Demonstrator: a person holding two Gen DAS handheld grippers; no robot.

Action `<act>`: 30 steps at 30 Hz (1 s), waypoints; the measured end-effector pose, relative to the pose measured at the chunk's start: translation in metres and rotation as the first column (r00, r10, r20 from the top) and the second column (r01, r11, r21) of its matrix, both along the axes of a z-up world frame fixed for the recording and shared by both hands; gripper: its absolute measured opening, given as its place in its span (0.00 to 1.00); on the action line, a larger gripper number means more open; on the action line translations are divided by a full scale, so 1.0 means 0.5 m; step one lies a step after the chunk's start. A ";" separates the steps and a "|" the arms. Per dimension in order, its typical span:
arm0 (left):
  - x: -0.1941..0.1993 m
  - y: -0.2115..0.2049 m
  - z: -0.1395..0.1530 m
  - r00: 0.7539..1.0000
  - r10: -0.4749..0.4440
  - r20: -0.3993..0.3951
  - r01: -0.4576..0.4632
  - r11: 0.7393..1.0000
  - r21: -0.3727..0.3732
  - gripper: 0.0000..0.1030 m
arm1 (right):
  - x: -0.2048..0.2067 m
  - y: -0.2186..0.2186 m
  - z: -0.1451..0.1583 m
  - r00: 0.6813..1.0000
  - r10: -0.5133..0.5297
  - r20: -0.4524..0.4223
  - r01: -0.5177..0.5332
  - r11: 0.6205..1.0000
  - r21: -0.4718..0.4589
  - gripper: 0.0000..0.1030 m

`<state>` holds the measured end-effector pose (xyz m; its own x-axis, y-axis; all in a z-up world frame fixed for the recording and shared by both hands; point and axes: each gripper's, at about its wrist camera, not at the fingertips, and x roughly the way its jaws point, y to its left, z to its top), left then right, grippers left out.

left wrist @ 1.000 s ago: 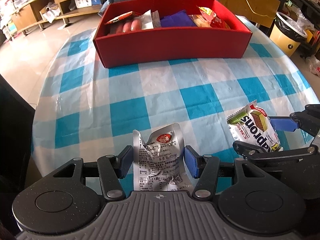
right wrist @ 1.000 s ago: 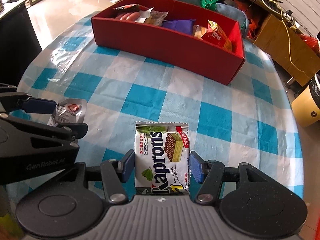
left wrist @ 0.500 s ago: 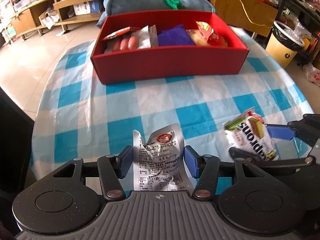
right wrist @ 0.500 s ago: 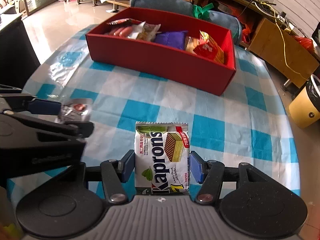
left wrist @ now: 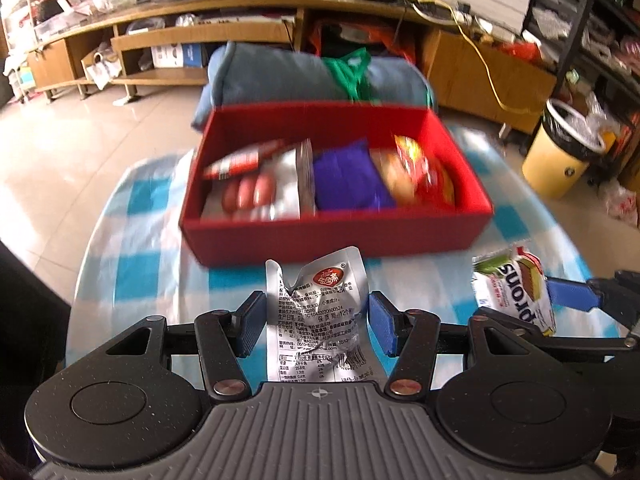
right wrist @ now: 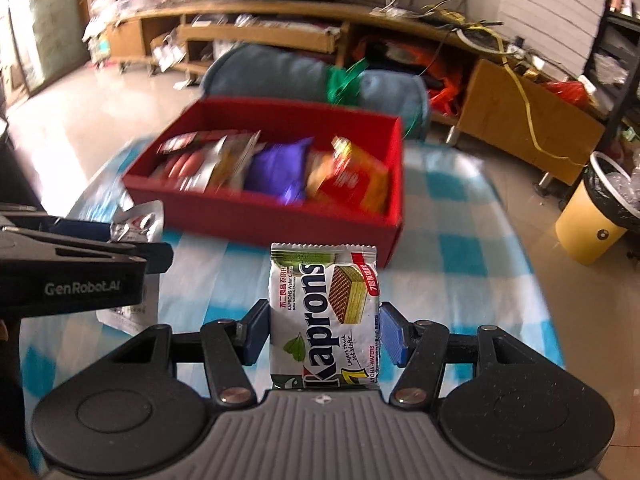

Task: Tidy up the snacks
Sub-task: 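Lower the silver sachet and Kaprons pack into the box and open both grippers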

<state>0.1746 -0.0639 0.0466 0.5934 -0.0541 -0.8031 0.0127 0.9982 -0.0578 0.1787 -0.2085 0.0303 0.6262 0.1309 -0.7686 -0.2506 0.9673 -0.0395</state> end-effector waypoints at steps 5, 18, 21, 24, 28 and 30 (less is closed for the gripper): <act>0.076 0.004 0.017 0.999 0.032 0.032 -0.032 0.999 -0.002 0.61 | 0.087 0.001 0.015 0.999 -0.031 0.018 0.031 0.999 0.026 0.51; 0.245 0.038 -0.019 0.994 0.112 0.004 -0.112 0.994 0.017 0.61 | 0.276 0.061 -0.018 1.000 -0.018 0.018 0.017 0.999 0.045 0.51; 0.264 0.042 -0.035 0.992 0.123 -0.019 -0.123 0.992 0.022 0.62 | 0.294 0.062 -0.035 1.000 -0.021 0.009 0.020 0.999 0.044 0.51; 0.271 0.040 -0.040 0.992 0.123 -0.022 -0.122 0.992 0.040 0.66 | 0.302 0.062 -0.042 0.999 -0.031 0.008 0.031 0.999 0.044 0.53; 0.272 0.046 -0.040 0.990 0.141 -0.022 -0.140 0.989 0.050 0.73 | 0.303 0.060 -0.040 0.999 -0.046 0.012 0.046 0.998 0.047 0.58; 0.269 0.051 -0.037 0.989 0.146 -0.022 -0.145 0.988 0.048 0.76 | 0.300 0.057 -0.036 0.999 -0.050 0.014 0.050 0.998 0.048 0.61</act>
